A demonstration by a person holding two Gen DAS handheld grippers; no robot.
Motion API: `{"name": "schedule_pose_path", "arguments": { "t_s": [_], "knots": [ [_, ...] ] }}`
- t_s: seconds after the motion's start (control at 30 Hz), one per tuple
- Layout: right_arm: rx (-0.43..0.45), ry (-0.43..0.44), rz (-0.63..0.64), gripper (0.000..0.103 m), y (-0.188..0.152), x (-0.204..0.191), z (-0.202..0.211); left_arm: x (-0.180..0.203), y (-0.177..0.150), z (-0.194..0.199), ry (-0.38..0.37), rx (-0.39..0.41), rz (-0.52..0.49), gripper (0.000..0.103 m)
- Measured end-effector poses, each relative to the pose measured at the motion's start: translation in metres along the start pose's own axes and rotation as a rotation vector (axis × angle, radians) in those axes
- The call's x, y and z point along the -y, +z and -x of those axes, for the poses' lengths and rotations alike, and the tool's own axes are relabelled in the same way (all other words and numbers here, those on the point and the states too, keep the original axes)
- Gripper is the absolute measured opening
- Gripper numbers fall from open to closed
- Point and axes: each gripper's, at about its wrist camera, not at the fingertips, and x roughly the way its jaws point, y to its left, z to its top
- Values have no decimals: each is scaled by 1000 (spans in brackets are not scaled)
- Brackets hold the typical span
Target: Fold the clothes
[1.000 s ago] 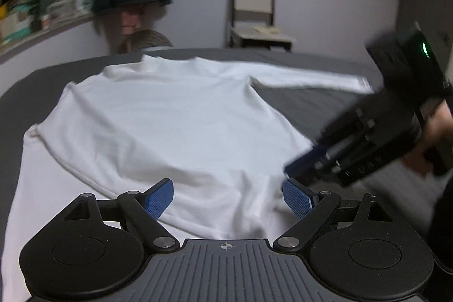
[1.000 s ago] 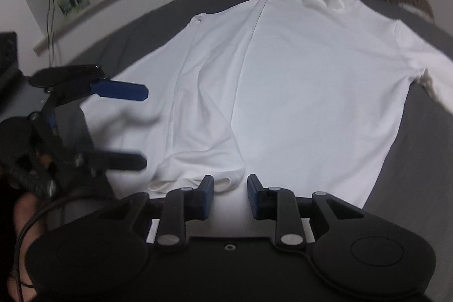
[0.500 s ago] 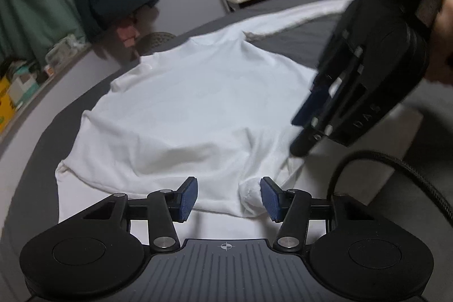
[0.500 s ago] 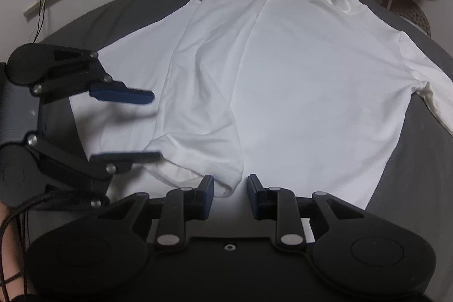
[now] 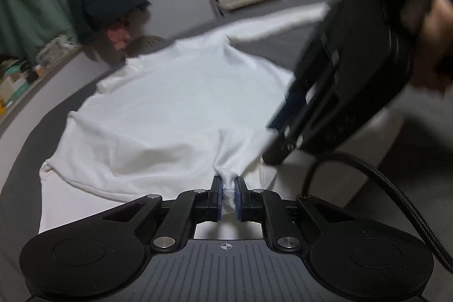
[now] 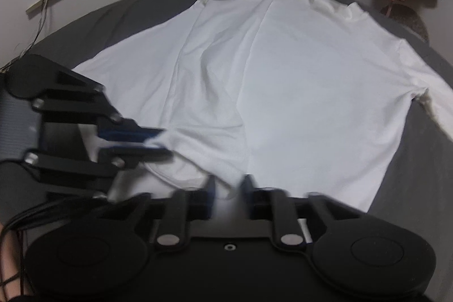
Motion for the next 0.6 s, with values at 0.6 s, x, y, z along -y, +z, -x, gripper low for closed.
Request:
{"name": "schedule_pose_path", "arguments": {
  "t_s": [0.6],
  "knots": [
    [15,-32,5,5,-4,-4,41,25,-11,12,2,-73,-10,11]
  ]
}}
